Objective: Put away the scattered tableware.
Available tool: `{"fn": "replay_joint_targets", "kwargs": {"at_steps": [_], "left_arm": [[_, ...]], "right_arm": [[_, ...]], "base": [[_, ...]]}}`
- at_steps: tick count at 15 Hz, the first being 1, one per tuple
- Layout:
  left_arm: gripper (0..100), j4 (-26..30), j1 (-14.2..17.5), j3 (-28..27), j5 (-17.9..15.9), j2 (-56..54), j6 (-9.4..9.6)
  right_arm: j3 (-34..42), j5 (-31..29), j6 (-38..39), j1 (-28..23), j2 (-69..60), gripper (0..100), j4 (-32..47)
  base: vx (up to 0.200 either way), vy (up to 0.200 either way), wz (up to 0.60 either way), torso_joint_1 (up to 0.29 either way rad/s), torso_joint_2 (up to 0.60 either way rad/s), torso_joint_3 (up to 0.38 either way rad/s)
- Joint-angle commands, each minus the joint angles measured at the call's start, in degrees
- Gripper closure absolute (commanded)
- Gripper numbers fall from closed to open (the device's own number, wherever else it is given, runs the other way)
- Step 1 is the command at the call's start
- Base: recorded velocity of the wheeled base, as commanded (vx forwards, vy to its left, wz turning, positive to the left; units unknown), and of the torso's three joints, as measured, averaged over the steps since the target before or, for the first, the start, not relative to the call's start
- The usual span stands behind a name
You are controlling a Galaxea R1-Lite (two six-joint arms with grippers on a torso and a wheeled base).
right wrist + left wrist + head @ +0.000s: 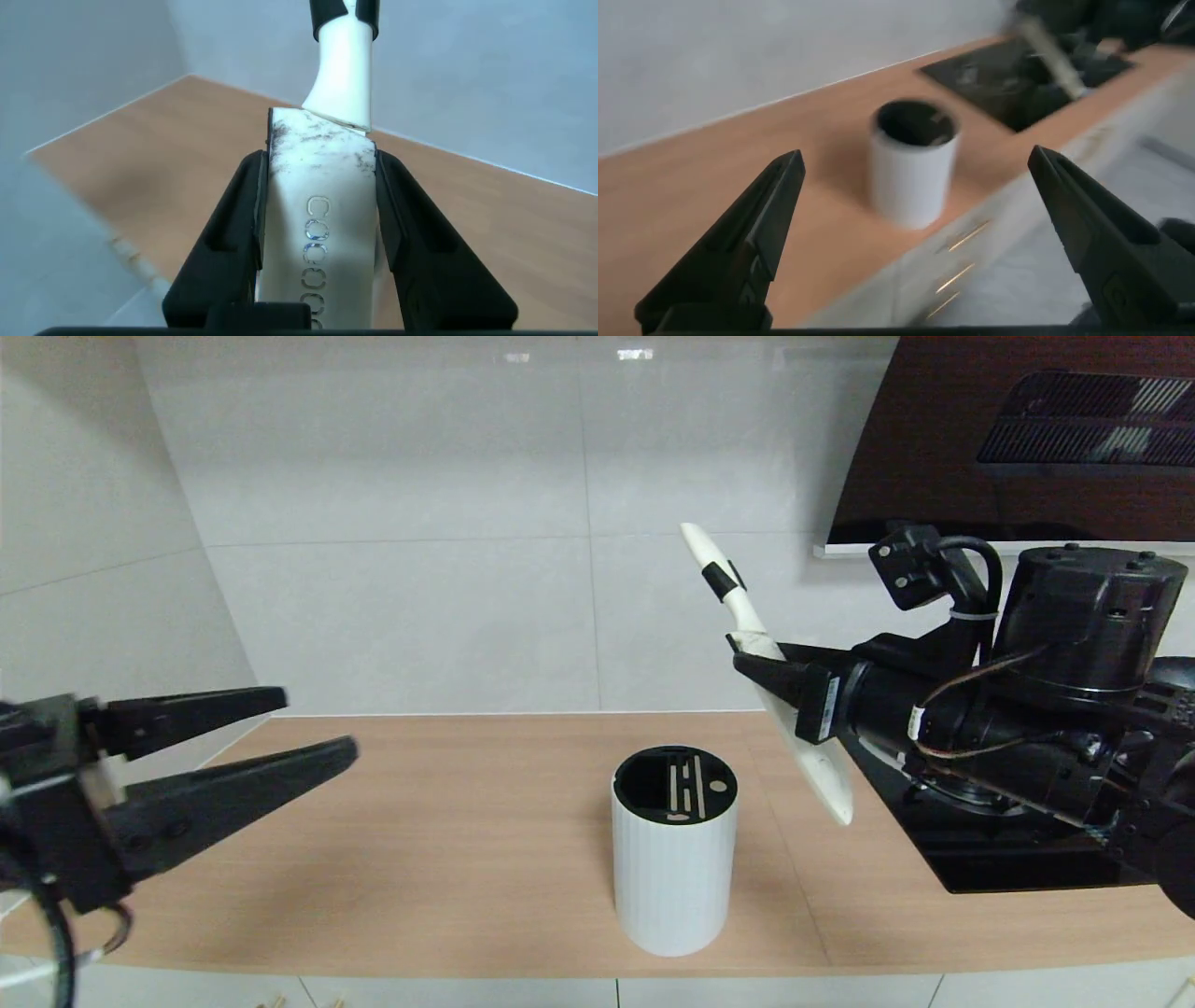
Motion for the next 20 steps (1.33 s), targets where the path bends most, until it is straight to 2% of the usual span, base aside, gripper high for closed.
{"fn": "replay_joint_targets", "kwargs": {"at_steps": [1,3,4,5,6,7,11,13,16,20], "left_arm": [[0,-11.7,-4.1,1.5,-0.3,15.4,-4.39],[0,-22.7,-9.2,3.1,-0.6,19.5,-14.76],[0,-28.6,-11.1,3.3,-0.7,21.1,-21.53],[0,-33.4,-12.9,3.6,-0.8,23.1,-27.16],[0,-37.1,-13.9,4.2,-0.8,24.8,-30.76],[0,-40.3,-14.5,5.1,-0.8,27.0,-32.52],[0,-48.4,-15.9,6.7,-0.5,32.2,-33.66],[0,-55.4,-16.6,7.7,-0.1,33.9,-36.38],[0,-57.8,-16.6,7.7,-0.1,34.1,-38.67],[0,-57.9,-16.6,7.1,1.4,34.2,-38.76]], "right_arm": [[1.3,-0.1,0.1,5.6,-0.3,100,0.7],[1.4,-0.3,0.2,7.6,-0.1,100,0.8],[1.8,-0.4,0.2,8.4,-0.2,100,0.8],[2.0,-0.8,0.9,9.0,-0.3,100,0.7],[2.0,-1.0,2.3,9.6,-0.3,100,0.7],[1.9,-1.1,3.3,9.8,-0.2,100,0.7],[2.1,-1.7,3.7,11.2,-0.1,100,0.6],[2.0,-2.9,3.8,12.2,0.9,100,0.4],[2.0,-4.4,3.8,13.7,1.5,100,0.4],[2.1,-4.4,3.8,15.4,1.5,100,0.4]], "base": [[0.000,0.000,0.00,0.000,0.00,0.000],[0.000,0.000,0.00,0.000,0.00,0.000],[0.000,0.000,0.00,0.000,0.00,0.000],[0.000,0.000,0.00,0.000,0.00,0.000],[0.000,0.000,0.00,0.000,0.00,0.000],[0.000,0.000,0.00,0.000,0.00,0.000],[0.000,0.000,0.00,0.000,0.00,0.000],[0.000,0.000,0.00,0.000,0.00,0.000],[0.000,0.000,0.00,0.000,0.00,0.000],[0.000,0.000,0.00,0.000,0.00,0.000]]}}
